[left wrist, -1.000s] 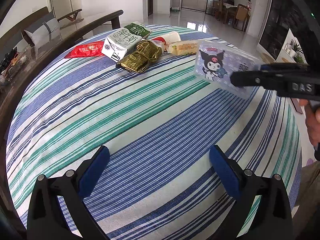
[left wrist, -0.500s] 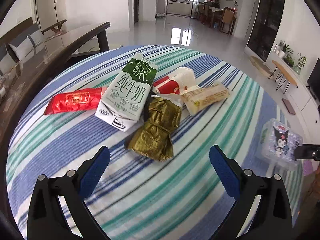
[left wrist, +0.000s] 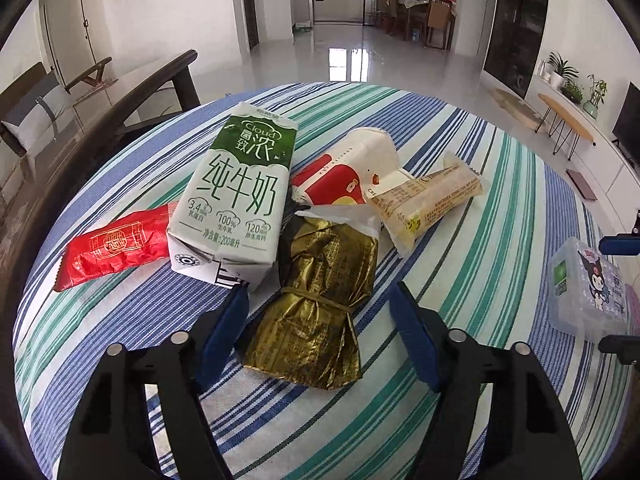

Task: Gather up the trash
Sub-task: 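Grasp the gold foil packet with the left tool and lift it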

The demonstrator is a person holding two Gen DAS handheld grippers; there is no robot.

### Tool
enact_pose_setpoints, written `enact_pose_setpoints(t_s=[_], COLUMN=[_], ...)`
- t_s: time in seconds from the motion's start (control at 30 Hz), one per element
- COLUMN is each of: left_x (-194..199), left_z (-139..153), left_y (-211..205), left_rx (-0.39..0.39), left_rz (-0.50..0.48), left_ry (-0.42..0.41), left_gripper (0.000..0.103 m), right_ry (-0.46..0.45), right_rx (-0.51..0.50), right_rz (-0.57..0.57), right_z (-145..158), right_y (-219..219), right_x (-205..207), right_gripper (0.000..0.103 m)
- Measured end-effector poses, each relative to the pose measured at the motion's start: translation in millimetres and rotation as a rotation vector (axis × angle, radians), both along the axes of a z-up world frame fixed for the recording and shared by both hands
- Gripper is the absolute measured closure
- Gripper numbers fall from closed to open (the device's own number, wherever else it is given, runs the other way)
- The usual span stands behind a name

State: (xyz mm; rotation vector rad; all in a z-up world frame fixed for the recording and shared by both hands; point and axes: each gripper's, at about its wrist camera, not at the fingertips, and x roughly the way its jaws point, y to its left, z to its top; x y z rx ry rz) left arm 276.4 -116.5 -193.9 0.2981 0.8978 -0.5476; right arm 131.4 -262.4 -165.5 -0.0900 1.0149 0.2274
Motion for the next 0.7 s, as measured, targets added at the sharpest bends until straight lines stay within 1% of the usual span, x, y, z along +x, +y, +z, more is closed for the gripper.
enact_pose_setpoints(t_s=[0.03,0.1,0.17,0.27,0.4,0.43,0.57,0.6,0.63,0.67,0.7], left_x=[-1.5,-5.6,-13.9,-34.9,-79.5,-94.5,-131.7,-137.6,-142.3,-144.9,-146.2], left_z=[0.4,1.6,3.2,7.7,17.2,20.0,22.9,22.8,22.4,21.6,20.9], left_y=[1.2,4.6,8.9,19.1,32.9,36.2,44.2,45.4,46.1,46.3,45.6], left_rx=[-0.005,-0.008,-0.006,-0.023,-0.026,-0.025,-0.039,-0.043,-0.045,-0.041,-0.033], left_rz=[0.003,0.009,0.016,0.024,0.035,0.031,0.017,0.015,0.008,0.003,-0.002], left_ry=[0.003,0.006,0.004,0.028,0.052,0.052,0.067,0.066,0.067,0.067,0.06], left_gripper=[0.047,0.055,0.058,0.059,0.058,0.057,0.054,0.05,0.041,0.035,0.025], right_ry=[0.006,0.007,0.009,0.006,0.017,0.021,0.052,0.054,0.054,0.058,0.066], right_rx=[0.002,0.008,0.03,0.054,0.073,0.071,0.05,0.035,0.027,0.024,0.022], right_rz=[-0.003,-0.021,-0.036,-0.052,-0.055,-0.052,-0.041,-0.038,-0.038,-0.039,-0.042], right_z=[-1.8,-1.2,0.5,4.7,8.6,8.4,3.8,3.0,2.8,2.8,3.1], right_y=[0.5,0.4,-0.2,-0.2,8.6,11.4,20.1,21.7,22.3,22.5,22.8], right_x=[-0.1,-5.1,-8.7,-20.4,-41.2,-45.5,-58.1,-59.1,-58.7,-57.2,-55.2], right_gripper=[0.037,0.037,0.037,0.037,0.037,0.037,0.037,0.037,0.037,0.036,0.035])
